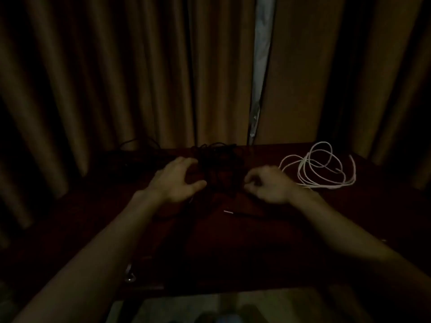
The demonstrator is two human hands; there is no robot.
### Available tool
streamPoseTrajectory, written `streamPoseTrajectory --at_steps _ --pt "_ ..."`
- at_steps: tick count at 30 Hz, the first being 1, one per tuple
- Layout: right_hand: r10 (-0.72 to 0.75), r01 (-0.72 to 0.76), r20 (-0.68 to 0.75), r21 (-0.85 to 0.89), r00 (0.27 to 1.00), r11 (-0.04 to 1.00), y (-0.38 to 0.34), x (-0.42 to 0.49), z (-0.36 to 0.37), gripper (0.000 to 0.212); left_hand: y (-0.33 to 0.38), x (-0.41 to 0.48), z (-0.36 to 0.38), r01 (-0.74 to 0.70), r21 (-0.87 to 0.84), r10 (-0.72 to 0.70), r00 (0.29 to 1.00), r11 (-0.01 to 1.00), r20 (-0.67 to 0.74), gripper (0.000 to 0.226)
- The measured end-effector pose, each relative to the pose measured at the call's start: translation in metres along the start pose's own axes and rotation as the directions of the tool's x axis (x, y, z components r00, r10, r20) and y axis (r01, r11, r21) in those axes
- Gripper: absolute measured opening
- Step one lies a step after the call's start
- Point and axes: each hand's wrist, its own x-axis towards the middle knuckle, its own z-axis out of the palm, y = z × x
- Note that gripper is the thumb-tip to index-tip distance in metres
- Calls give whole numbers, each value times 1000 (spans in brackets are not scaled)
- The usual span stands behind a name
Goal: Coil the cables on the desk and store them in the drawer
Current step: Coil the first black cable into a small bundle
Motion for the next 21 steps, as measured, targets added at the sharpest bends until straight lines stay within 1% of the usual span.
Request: streamPoseTrajectory --at_steps 1,3,5,7,9,12,16,18,19,20,21 --pt "15 -13 65 -36 998 999 3 -7 16 27 2 -9 9 -8 5 8 999 1000 33 71" --pt "76 -66 123 -81 989 995 6 -21 42 33 4 -23 27 -32 16 31 995 999 93 64" --pt "151 -133 151 -120 977 984 7 -31 63 32 5 -37 43 -29 13 27 988 999 155 60" --pt "189 -168 151 -141 970 976 8 -35 73 33 4 -46 52 -42 11 40 985 999 169 58" --pt "195 -170 126 -189 973 967 4 -38 79 30 2 -51 55 -55 8 52 983 998 173 59" --pt "181 -155 99 -229 978 961 -5 -38 82 15 1 -54 55 -90 -10 91 983 996 158 59" --pt "114 -81 112 -265 987 961 -29 -30 82 20 10 -49 59 -231 47 224 967 972 123 64" --pt "101 -44 168 -314 981 948 -35 -26 81 24 16 -44 66 -299 80 284 945 951 162 61" --pt "125 -48 208 -341 970 939 -34 -25 79 29 19 -42 71 -317 71 300 936 946 185 59" --pt "165 -72 248 -347 955 935 -32 -23 76 29 21 -39 75 -318 45 302 930 947 208 58" --pt "194 -98 270 -331 943 938 -29 -20 74 24 21 -36 80 -310 22 297 928 951 226 57"
